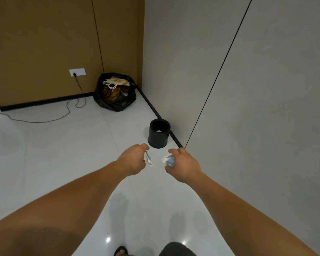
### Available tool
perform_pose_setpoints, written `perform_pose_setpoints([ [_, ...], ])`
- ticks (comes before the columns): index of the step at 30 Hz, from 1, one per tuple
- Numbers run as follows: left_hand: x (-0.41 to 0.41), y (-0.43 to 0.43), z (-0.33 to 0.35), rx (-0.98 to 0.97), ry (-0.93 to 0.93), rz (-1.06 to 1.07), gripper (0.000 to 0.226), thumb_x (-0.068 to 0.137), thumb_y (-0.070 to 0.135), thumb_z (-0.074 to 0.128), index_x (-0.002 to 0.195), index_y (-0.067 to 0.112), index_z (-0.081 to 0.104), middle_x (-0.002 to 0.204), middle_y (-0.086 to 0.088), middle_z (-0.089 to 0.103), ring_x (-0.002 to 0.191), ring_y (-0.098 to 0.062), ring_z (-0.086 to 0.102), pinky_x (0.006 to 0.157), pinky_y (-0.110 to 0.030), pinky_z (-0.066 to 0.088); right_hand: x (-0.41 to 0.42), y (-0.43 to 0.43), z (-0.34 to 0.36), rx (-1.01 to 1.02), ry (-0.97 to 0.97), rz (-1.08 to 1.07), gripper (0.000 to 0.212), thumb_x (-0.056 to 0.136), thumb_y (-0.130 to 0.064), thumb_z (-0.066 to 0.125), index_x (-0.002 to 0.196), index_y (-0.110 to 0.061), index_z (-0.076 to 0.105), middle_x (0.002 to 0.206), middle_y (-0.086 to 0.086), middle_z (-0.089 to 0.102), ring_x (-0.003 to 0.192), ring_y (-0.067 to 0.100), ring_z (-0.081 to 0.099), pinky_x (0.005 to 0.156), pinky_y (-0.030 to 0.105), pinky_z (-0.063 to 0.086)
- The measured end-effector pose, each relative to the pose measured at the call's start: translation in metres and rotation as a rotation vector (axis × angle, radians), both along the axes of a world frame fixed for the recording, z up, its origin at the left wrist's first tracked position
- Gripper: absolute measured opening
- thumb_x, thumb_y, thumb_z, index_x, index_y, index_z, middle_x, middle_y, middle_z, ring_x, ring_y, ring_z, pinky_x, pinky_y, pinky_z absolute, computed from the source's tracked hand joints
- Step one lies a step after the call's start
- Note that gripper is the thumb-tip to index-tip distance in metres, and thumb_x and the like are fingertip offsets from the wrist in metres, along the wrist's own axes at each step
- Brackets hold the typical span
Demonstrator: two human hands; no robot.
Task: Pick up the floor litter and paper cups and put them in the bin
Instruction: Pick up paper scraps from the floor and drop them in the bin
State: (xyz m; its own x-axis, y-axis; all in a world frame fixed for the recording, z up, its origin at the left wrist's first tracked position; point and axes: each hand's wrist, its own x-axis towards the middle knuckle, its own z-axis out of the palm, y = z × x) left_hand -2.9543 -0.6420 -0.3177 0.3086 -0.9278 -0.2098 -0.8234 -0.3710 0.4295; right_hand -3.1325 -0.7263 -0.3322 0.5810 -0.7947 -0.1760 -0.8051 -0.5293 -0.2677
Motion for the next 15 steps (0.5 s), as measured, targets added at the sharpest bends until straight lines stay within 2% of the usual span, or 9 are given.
perform_pose_setpoints([
  [9,0.075,-0.167,-0.019,0.064,-0.008,-0.095,0.057,0.086,0.009,0.061,0.138,0.022,0.042,0.128,-0.007,0.055,0.11,-0.025,0.056,0.088,-0.027,0.045,0.077,-0.152,-0.03,0.045,0.015,-0.053,0.062,0.087,-0.045,0.059,0.143,-0.028,0.038,0.136,0.003,0.043,0.116,0.026,0.051,0.088,0.036,0.047],
  [15,0.126,-0.289,-0.017,0.114,-0.048,-0.101,0.058,0.086,0.01,0.058,0.139,0.02,0.041,0.129,-0.009,0.054,0.115,-0.026,0.053,0.095,-0.031,0.044,0.131,-0.285,-0.035,0.062,-0.001,-0.038,0.06,0.086,-0.044,0.057,0.141,-0.027,0.038,0.132,0.005,0.047,0.114,0.026,0.051,0.086,0.036,0.046],
])
